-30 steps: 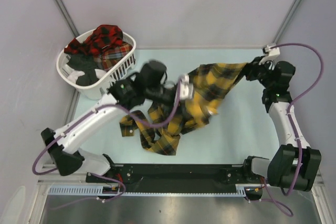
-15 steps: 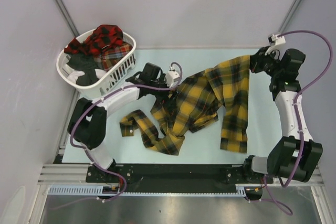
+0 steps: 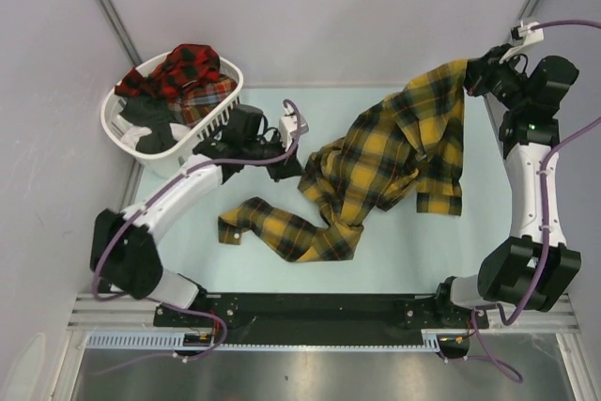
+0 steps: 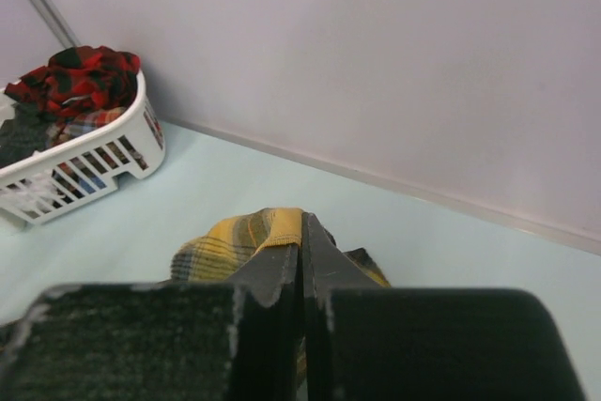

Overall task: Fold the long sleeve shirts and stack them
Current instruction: Flatten the shirt out

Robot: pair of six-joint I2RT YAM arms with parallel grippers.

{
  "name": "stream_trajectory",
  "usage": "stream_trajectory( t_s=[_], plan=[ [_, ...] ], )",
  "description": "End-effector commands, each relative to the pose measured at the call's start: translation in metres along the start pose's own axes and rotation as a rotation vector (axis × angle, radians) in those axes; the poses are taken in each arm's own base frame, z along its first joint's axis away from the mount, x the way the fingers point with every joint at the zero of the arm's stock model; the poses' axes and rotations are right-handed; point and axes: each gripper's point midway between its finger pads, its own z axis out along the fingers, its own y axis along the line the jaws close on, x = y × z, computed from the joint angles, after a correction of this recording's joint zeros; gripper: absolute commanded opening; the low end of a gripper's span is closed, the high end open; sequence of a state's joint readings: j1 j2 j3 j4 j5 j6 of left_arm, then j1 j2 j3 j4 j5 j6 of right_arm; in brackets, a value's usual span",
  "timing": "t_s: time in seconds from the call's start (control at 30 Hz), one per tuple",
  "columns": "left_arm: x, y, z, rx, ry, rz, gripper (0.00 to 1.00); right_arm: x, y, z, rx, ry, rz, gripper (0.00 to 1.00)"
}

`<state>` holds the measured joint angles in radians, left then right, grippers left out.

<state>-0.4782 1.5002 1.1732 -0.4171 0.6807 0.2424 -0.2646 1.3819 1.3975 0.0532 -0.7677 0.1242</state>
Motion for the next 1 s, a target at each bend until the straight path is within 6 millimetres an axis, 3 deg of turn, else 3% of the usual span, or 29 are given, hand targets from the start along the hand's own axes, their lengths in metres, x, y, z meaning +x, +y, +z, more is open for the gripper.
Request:
stream_trajectory(
  t_s=[0.0,0.1,0.17,0.2,0.23,0.3,0.33,0.4,0.43,0.5,0.53,0.6,0.63,0.73,0.77,0.83,0.87,0.9,0.93,0.97],
  plan=[
    [-0.009,-0.052,-0.019,0.107,0.018,0.172,0.19,-0.031,0.021,-0.014,-0.066,-0.043,-0.036,0.0],
    [-0.002,-0.005,-0.008,-0.009,-0.001,0.088,0.76,-0.017,0.027,-0.034,-0.061,-0.012,-0.056,0.0],
    [-0.02,0.023,0.001,-0.082,-0.048,0.062,0.87,0.0,0.033,-0.048,-0.048,0.034,-0.04,0.0],
    [-0.008,0.039,0.021,-0.081,-0.005,0.017,0.88,0.003,0.033,-0.053,-0.043,0.042,-0.054,0.0],
    [-0.031,0.052,0.025,-0.112,-0.04,0.032,0.88,0.009,0.035,-0.057,-0.044,0.058,-0.041,0.0],
    [-0.022,0.085,0.052,-0.178,0.0,-0.047,0.87,0.013,0.036,-0.069,-0.023,0.064,-0.054,0.0],
    [-0.04,0.099,0.057,-0.209,-0.029,-0.036,0.87,0.02,0.036,-0.074,-0.012,0.086,-0.03,0.0],
    [-0.045,0.119,0.07,-0.25,-0.031,-0.079,0.88,0.024,0.031,-0.085,0.028,0.099,-0.04,0.0],
    [-0.044,0.131,0.087,-0.239,-0.018,-0.109,0.88,0.03,0.029,-0.09,0.041,0.118,-0.034,0.0],
    [-0.056,0.134,0.102,-0.188,-0.025,-0.133,0.89,0.038,0.022,-0.101,0.089,0.135,-0.031,0.0],
    [-0.039,0.138,0.12,-0.154,0.01,-0.187,0.89,0.044,0.018,-0.106,0.108,0.152,-0.035,0.0],
    [-0.041,0.13,0.135,-0.057,0.016,-0.226,0.86,0.052,0.01,-0.114,0.145,0.169,-0.022,0.0],
    [-0.028,0.126,0.146,-0.025,0.041,-0.262,0.85,0.055,0.006,-0.116,0.16,0.175,-0.026,0.0],
    [-0.014,0.102,0.155,0.099,0.081,-0.308,0.66,0.065,-0.006,-0.115,0.186,0.194,-0.007,0.0],
    [-0.006,0.098,0.156,0.117,0.104,-0.333,0.53,0.067,-0.008,-0.113,0.187,0.193,0.0,0.0],
    [0.008,0.092,0.148,0.138,0.16,-0.352,0.34,0.074,-0.02,-0.107,0.197,0.194,0.026,0.0],
    [0.0,0.089,0.136,0.133,0.156,-0.33,0.18,0.076,-0.024,-0.105,0.198,0.197,0.04,0.0],
    [0.01,0.086,0.127,0.123,0.183,-0.341,0.06,0.077,-0.028,-0.102,0.199,0.196,0.045,0.0],
    [0.011,0.092,0.114,0.097,0.176,-0.33,0.0,0.085,-0.034,-0.098,0.199,0.209,0.071,0.0],
    [0.008,0.091,0.1,0.079,0.163,-0.317,0.0,0.087,-0.037,-0.096,0.197,0.212,0.079,0.0]
  ],
)
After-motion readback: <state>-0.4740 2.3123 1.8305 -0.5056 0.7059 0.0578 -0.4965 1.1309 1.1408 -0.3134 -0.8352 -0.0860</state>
